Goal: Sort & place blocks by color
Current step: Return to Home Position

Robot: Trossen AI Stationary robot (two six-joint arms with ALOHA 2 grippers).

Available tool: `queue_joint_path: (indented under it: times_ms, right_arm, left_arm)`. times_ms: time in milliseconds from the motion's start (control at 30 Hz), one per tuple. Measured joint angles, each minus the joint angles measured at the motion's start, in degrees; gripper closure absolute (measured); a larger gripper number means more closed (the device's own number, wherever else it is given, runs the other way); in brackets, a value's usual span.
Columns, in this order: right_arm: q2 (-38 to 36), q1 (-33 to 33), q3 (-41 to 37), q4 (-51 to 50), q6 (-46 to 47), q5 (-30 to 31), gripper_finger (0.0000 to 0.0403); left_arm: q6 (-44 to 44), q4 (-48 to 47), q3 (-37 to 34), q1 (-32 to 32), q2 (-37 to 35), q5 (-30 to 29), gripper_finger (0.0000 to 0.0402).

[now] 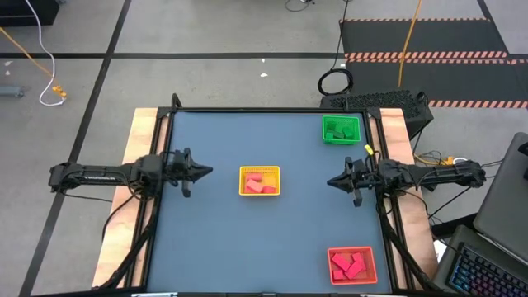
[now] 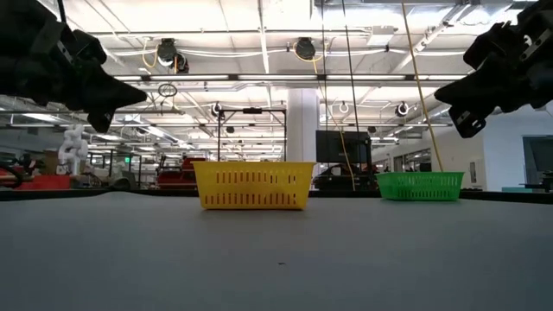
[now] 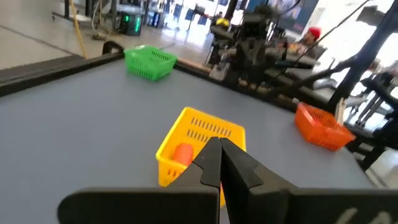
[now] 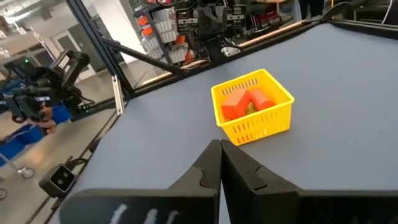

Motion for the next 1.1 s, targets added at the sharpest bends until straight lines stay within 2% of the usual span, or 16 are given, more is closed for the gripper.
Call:
queue_joint_path:
  times_ms: [133,300,400,600,867,1100]
  right_arm:
    - [0.0,0.0,0.0,5.33,-0.66,0.22,0.0403]
    - [0.02,0.0,0.0,8.37,-6.35,0.2,0.0403]
    - [0.02,0.0,0.0,8.38,-10.61,0.19,0.0403]
    - [0.02,0.0,0.0,8.78,-11.99,0.18,0.0403]
    - [0.02,0.0,0.0,9.72,-16.72,0.17,0.0403]
    - [0.02,0.0,0.0,9.61,-17.07,0.16,0.0403]
  left_arm:
    - [1.85,5.64,0.0,0.0,-0.04,0.07,0.0401]
    - [13.91,9.98,0.0,0.0,-0.04,0.07,0.0401]
    - [17.75,10.8,0.01,0.0,-0.04,0.1,0.0399]
    - [17.72,10.71,0.02,0.0,-0.04,0.11,0.0383]
    - [25.29,10.67,0.0,0.0,0.0,0.12,0.0388]
    - [24.72,10.67,0.0,0.0,0.0,0.11,0.0381]
